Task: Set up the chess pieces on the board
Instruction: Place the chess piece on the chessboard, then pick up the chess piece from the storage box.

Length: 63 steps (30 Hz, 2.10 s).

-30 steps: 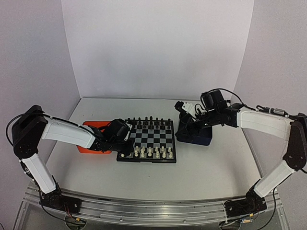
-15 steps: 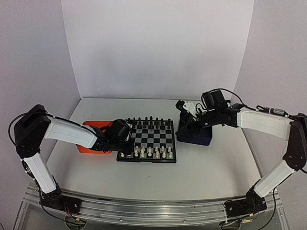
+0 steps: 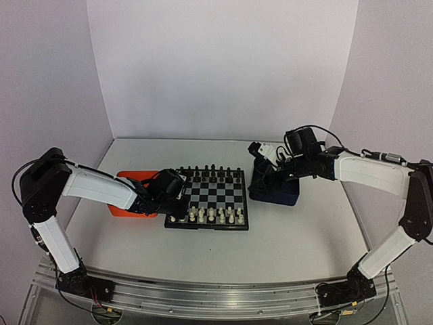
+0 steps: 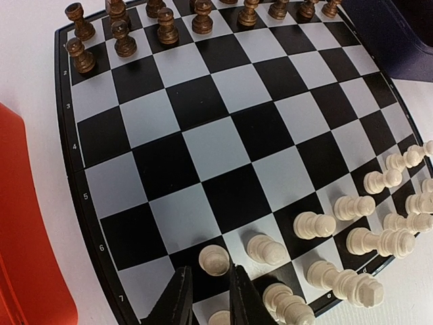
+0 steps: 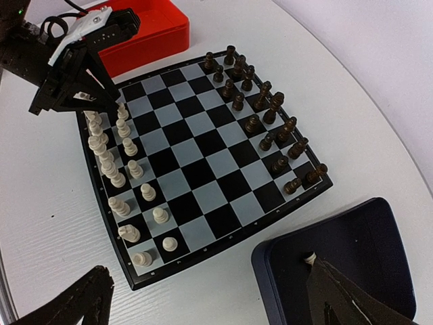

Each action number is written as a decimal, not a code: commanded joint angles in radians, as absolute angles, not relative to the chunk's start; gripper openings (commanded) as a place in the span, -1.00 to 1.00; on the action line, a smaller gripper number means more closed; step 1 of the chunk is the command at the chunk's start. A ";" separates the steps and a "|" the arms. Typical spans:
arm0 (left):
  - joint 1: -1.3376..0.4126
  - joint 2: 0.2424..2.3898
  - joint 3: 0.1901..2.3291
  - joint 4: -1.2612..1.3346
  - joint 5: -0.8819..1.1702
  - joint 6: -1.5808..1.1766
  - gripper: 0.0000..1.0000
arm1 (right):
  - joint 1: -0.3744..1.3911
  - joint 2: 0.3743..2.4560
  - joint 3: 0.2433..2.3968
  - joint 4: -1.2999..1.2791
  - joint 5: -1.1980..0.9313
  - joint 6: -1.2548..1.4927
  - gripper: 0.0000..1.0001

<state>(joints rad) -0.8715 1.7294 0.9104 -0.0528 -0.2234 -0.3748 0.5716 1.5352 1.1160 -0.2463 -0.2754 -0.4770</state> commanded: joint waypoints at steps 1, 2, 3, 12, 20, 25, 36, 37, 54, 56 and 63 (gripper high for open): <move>-0.876 1.722 0.932 -0.091 -0.221 -0.373 -0.59 | 0.566 1.540 1.119 -0.222 -0.271 -0.472 0.96; -0.876 1.719 0.932 -0.089 -0.222 -0.372 -0.58 | 0.566 1.541 1.121 -0.222 -0.270 -0.471 0.96; -0.876 1.717 0.934 -0.086 -0.225 -0.371 -0.57 | 0.566 1.542 1.122 -0.222 -0.267 -0.469 0.96; -0.876 1.694 1.034 -0.107 -0.356 -0.378 -0.46 | 0.535 1.561 1.170 -0.193 -0.157 -0.303 0.96; -0.875 1.573 1.129 -0.132 -0.463 -0.409 0.44 | 0.439 1.630 1.208 -0.187 0.000 -0.110 0.96; -0.804 1.580 1.214 -0.080 -0.427 -0.397 0.99 | 0.376 1.726 1.252 -0.224 -0.042 -0.083 0.97; -0.574 1.861 1.594 -0.098 -0.199 -0.346 0.99 | 0.357 1.989 1.589 -0.547 -0.039 -0.139 0.96; -0.569 1.885 1.625 -0.105 -0.211 -0.338 1.00 | 0.357 1.995 1.598 -0.557 -0.060 -0.141 0.96; -0.495 2.055 1.749 0.028 -0.301 -0.320 0.99 | 0.357 2.132 1.686 -0.714 -0.160 -0.465 0.96; -0.491 2.078 1.784 0.010 -0.303 -0.312 0.99 | 0.357 2.163 1.716 -0.716 -0.174 -0.495 0.95; -0.464 2.128 1.869 -0.078 -0.247 -0.313 1.00 | 0.357 2.281 1.810 -0.716 -0.256 -0.708 0.65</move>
